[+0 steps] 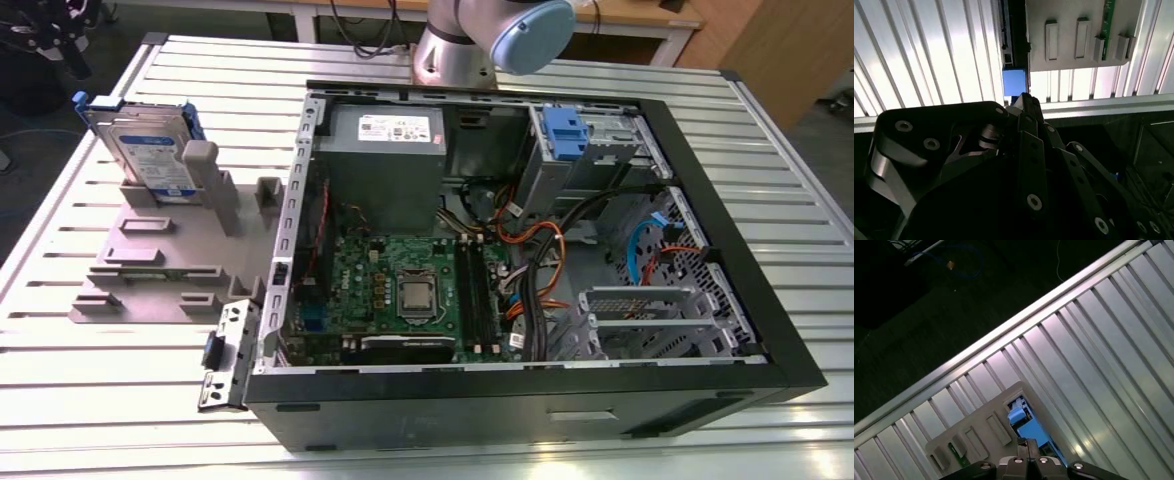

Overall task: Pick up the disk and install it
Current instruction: 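Pick up the disk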

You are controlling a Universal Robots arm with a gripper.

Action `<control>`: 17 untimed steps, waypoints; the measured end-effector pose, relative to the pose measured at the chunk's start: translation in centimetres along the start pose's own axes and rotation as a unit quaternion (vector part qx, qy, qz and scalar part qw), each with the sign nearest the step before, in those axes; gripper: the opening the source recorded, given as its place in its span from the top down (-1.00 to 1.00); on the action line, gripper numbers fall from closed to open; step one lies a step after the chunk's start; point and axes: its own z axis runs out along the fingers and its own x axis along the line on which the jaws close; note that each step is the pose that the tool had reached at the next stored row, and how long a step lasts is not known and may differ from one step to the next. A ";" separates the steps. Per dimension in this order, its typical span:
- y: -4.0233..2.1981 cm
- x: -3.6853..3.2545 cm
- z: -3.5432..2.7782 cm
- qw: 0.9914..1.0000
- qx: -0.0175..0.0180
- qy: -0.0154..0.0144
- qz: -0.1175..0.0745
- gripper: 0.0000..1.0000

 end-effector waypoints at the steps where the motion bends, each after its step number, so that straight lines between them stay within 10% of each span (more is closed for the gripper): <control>1: 0.00 0.00 0.00 1.000 0.000 0.000 -0.005 0.79; 17: 0.00 0.00 0.05 0.996 0.001 0.003 -0.084 0.79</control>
